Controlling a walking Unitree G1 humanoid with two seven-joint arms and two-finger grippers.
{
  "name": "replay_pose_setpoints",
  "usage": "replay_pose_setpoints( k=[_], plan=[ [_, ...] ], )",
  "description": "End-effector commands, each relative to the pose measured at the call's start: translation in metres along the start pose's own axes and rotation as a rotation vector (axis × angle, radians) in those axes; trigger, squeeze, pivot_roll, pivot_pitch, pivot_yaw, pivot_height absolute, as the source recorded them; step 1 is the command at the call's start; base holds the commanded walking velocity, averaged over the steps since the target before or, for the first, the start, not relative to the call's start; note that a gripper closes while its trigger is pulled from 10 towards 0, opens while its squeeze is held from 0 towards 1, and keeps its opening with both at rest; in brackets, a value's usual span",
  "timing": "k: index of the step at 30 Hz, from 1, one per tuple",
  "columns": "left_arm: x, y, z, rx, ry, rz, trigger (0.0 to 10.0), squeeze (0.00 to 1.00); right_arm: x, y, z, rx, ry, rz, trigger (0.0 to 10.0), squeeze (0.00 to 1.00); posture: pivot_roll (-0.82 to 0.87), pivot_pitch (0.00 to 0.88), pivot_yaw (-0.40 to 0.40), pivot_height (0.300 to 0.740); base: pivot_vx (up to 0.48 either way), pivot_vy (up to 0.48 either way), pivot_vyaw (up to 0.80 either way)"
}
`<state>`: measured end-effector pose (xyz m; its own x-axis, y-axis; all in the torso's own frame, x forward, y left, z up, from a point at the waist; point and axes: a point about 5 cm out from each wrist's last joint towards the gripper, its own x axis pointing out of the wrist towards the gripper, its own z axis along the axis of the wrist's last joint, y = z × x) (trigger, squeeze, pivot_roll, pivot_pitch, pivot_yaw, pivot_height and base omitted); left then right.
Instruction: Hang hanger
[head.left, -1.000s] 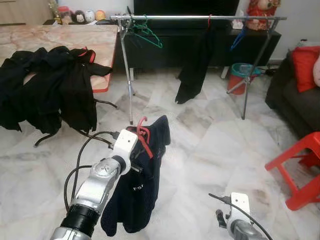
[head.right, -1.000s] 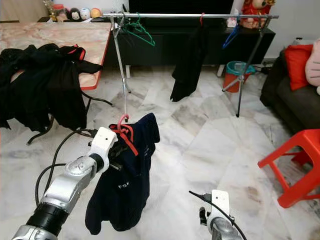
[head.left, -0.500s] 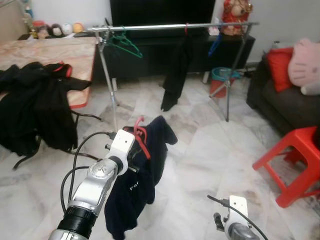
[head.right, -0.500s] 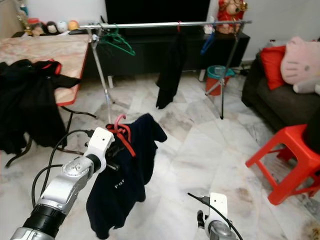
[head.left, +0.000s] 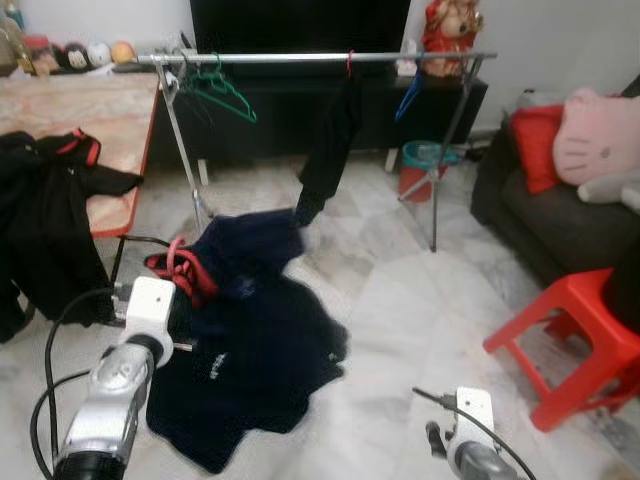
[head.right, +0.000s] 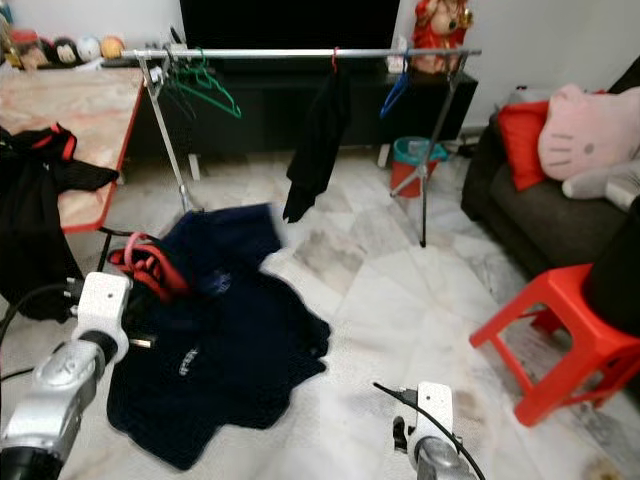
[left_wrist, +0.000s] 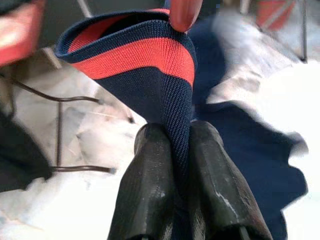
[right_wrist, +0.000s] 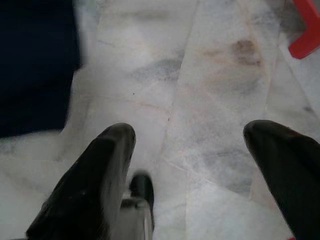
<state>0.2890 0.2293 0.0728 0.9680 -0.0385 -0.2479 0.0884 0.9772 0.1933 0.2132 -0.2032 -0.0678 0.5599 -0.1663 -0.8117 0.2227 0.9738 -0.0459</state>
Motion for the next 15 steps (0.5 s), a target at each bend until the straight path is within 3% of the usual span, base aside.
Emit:
replay_pose_setpoints(
  k=[1, 6, 15],
  plan=[
    [-0.001, -0.004, -0.008, -0.013, -0.004, -0.017, 10.0, 0.00, 0.000, -0.006, 0.001, -0.001, -0.005, -0.021, 10.0, 0.00, -0.06, 0.000, -0.059, 0.732, 0.334, 0.000, 0.00],
    [-0.003, -0.009, -0.031, -0.016, 0.060, -0.032, 10.0, 0.00, 0.000, -0.007, -0.001, -0.001, -0.002, -0.032, 10.0, 0.00, -0.07, 0.000, -0.053, 0.732, 0.332, 0.000, 0.00],
    [-0.004, -0.016, -0.045, 0.005, 0.096, -0.060, 10.0, 0.00, 0.000, -0.004, -0.001, -0.011, -0.001, -0.022, 10.0, 0.00, -0.07, 0.000, -0.050, 0.732, 0.334, 0.000, 0.00]
  ],
)
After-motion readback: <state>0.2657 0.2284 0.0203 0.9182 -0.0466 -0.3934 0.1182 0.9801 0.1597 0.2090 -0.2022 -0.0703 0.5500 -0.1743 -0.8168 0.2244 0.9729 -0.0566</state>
